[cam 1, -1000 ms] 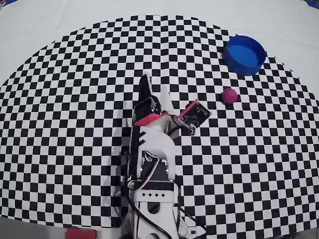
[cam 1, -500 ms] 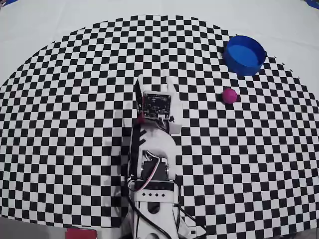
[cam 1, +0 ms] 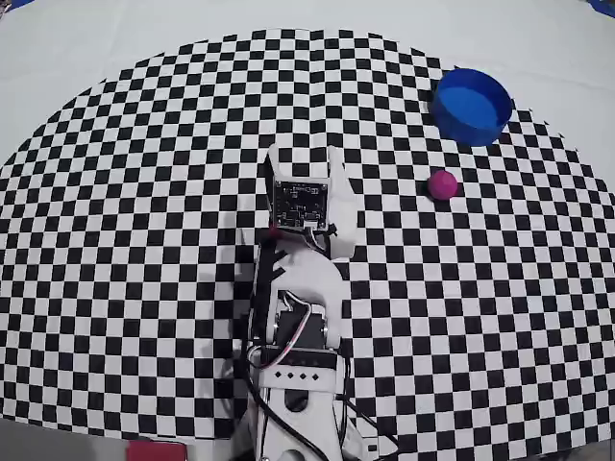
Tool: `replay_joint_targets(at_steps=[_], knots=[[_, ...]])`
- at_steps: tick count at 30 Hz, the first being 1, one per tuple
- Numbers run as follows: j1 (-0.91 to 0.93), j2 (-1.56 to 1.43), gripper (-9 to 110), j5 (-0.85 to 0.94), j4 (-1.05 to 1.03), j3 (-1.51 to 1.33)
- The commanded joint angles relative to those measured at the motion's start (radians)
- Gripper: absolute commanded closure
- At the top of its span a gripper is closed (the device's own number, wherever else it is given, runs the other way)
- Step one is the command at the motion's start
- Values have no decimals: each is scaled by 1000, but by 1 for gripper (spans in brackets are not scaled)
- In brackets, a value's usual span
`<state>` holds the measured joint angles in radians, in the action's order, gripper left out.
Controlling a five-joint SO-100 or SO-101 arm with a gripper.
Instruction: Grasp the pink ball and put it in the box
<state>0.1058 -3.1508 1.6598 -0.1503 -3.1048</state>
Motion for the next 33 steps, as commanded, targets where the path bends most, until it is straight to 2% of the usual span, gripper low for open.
replay_joint_targets(at_steps=[1,33], knots=[[15,-5,78,8,20,-8],[250,20,79,-2,26,-8]])
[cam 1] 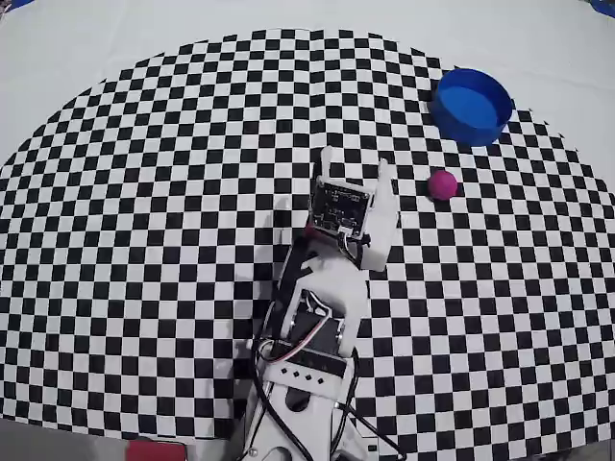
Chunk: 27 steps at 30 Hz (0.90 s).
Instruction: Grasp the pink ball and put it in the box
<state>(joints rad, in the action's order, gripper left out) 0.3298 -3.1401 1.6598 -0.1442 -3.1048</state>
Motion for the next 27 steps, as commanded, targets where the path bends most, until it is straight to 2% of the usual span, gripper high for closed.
replay_joint_targets(at_steps=[1,27], knots=[[34,11,79,-2,20,-8],[258,12,79,-6,23,-8]])
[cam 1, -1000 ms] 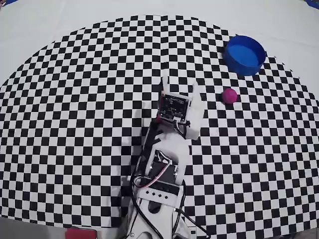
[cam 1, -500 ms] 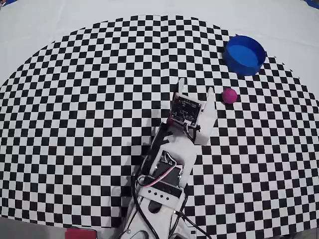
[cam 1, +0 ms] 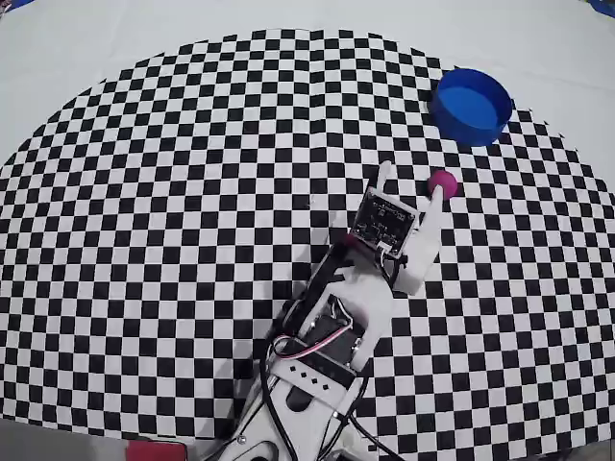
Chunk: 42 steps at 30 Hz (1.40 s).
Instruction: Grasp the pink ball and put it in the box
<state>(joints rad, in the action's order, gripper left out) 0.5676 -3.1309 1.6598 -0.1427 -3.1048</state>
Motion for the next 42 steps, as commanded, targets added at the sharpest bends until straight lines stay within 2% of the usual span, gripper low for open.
replay_joint_targets(at_steps=[1,38,42], knots=[[26,5,79,-6,21,-8],[144,150,78,-43,60,-8],[141,167,75,-55,60,-8]])
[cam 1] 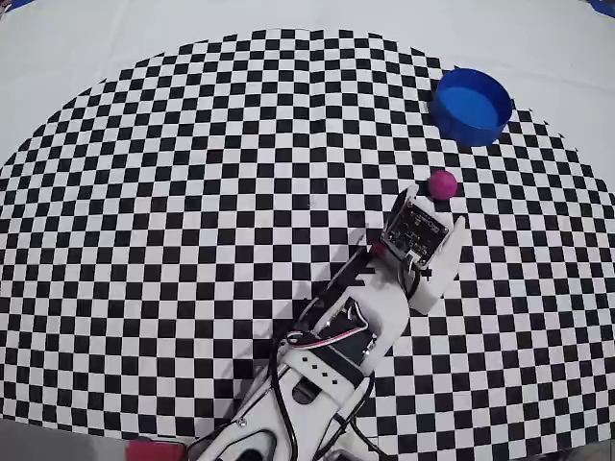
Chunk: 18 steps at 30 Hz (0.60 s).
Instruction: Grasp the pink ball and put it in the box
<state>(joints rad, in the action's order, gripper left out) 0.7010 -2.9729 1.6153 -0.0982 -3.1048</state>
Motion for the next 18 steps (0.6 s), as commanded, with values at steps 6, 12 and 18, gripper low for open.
replay_joint_targets(at_steps=[6,12,18], knots=[[-3,28,75,-12,15,-8],[-26,60,75,-12,38,-3],[-43,86,75,-12,55,2]])
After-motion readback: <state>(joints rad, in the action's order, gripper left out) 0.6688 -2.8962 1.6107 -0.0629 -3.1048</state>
